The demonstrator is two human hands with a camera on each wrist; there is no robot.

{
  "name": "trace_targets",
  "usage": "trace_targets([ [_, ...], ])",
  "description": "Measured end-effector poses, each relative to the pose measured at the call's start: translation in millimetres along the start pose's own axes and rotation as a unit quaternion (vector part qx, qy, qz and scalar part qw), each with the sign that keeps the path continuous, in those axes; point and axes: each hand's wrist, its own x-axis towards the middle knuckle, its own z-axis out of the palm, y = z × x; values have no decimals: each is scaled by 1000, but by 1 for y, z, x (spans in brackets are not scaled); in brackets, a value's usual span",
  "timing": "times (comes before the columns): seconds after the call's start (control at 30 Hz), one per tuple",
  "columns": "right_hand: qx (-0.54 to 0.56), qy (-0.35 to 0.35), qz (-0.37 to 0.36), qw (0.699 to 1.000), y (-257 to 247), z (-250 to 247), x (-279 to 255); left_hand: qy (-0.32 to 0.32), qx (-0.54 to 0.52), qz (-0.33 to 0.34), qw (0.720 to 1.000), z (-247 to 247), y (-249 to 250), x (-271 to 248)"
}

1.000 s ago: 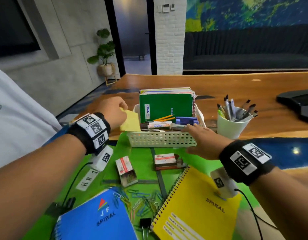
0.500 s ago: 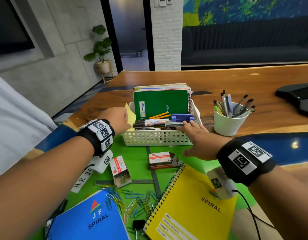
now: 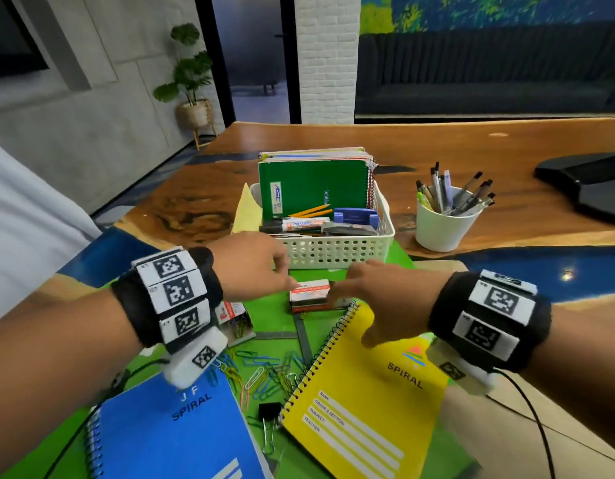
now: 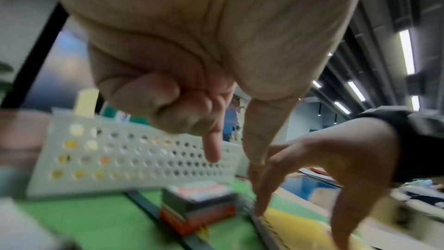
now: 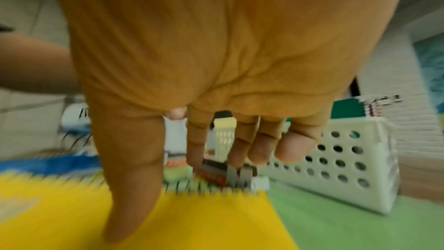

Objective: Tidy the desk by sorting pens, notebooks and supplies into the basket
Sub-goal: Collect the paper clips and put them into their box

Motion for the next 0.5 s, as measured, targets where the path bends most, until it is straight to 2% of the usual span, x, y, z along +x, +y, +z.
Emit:
trace_targets([
  [0.07,-36,-47,-22,998,-7,12,-2,-111,-27,14,993,10,17,-18],
  [0.13,-59,-35,-25,997,-9,19,-2,-168,-60,16,984,19,24,-32],
  [0.2,-63,-16,-24,998,-9,20,-2,-178,-105,20,978,21,21,-40],
  [0.27,-41,-15,-21,999,-7,15,-4,-174,-193,6,966,18,10,-46],
  [0.33,32,-24,-22,999,-1,4,-9,-161,-323,-26,932,13,-2,-53],
  [0.4,106,-20,-32,994,10,-12,-16,-148,-435,-67,885,11,-19,-61],
  [0.43,147,-5,-41,988,16,-22,-21,-147,-474,-87,864,11,-30,-64],
  [0.5,214,42,-41,975,32,-40,-24,-168,-494,-100,847,10,-51,-67],
])
